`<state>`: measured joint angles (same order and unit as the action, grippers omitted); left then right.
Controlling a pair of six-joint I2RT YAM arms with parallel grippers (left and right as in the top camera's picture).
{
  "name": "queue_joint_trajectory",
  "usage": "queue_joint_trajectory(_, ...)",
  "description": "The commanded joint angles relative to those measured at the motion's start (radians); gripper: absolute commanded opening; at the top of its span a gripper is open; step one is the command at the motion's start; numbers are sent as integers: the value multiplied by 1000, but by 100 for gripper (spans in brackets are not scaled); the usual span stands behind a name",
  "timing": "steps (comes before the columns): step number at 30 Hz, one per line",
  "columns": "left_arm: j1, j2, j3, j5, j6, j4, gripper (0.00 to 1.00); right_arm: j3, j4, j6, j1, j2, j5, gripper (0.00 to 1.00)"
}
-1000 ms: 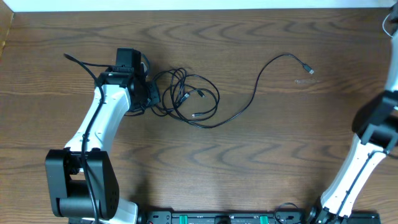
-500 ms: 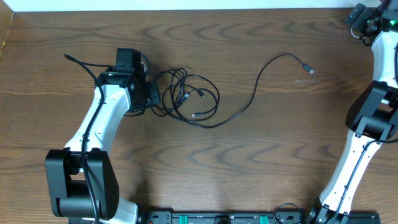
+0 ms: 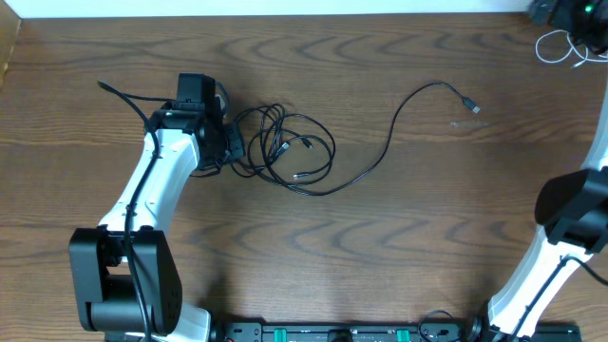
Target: Untangle cables
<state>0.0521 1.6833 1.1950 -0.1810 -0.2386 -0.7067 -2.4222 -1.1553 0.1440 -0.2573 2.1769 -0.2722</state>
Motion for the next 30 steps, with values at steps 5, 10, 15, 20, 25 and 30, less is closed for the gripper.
queue_joint_trajectory(5, -6, -58, 40, -113, 77, 3, 7, 33, -119, -158, 148, 28, -244, 99)
queue_joint_trajectory(10, -14, -137, 48, -178, -35, 61, 7, 42, -121, -214, 281, 29, -242, 98)
queue_joint_trajectory(15, -54, -242, 48, -259, -185, 153, 7, 50, -119, -213, 407, 29, -243, 99)
queue_joint_trajectory(20, -81, -353, 48, -261, -309, 266, 7, 70, -120, -270, 510, 29, -252, 99)
queue_joint_trajectory(25, -83, -404, 48, -262, -396, 277, 7, 116, -109, -430, 602, 29, -307, 99)
queue_joint_trajectory(30, -83, -398, 48, -283, -399, 232, 7, 149, -110, -583, 671, 29, -359, 99)
